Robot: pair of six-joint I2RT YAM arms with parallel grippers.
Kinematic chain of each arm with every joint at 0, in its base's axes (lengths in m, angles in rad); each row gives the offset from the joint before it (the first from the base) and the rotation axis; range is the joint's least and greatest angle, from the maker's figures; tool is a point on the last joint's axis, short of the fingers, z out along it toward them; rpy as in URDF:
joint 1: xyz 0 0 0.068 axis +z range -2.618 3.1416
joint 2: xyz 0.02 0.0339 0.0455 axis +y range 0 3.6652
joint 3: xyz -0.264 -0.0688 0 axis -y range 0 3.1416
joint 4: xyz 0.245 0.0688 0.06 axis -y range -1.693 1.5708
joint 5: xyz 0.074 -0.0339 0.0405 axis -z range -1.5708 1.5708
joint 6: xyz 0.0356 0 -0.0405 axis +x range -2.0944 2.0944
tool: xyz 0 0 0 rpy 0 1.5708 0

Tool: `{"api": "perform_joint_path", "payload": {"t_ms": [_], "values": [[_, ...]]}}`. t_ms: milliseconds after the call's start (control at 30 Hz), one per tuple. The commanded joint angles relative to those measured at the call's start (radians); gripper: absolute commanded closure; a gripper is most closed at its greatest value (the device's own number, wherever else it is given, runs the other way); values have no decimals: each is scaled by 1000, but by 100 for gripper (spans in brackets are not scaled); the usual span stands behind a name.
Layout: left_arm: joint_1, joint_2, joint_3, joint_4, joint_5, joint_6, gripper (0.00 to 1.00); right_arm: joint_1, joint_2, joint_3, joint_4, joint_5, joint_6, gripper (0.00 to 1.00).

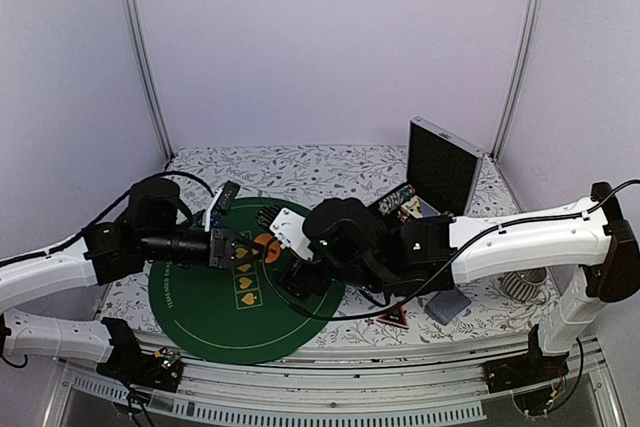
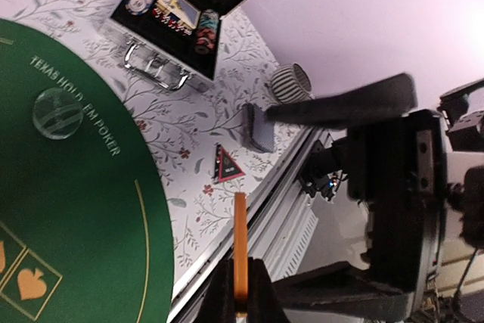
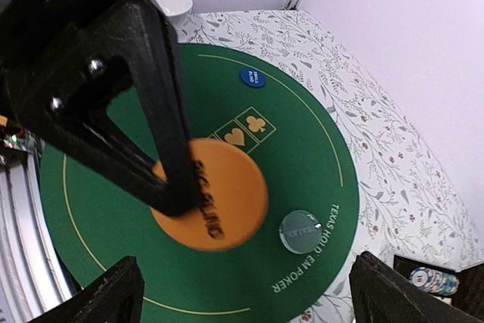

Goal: Distribute texas hold em gaming equipment
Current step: Pass from the right arm to the left, then place the big blind button on the poker table mat.

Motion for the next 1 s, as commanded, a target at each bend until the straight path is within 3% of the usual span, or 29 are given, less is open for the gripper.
{"api": "perform_joint_path", "payload": {"t_ms": [0,133,300,667,967], "values": [[17,-84,-107,-203,-132,-123,100,-1,-81,-77,0,65,68,1],[85,-211,-245,-271,-99,-253,100,0,-118,-130,-5,67,116,1],[201,-341,-332,-413,-73,-311,100,-1,-113,-155,-19,59,166,1],[551,-357,-459,-476,80,-330,100,0,-127,-202,-41,74,191,1],[575,-339,-398,-637,-35,-319,100,0,-164,-228,-45,80,198,1]]}}
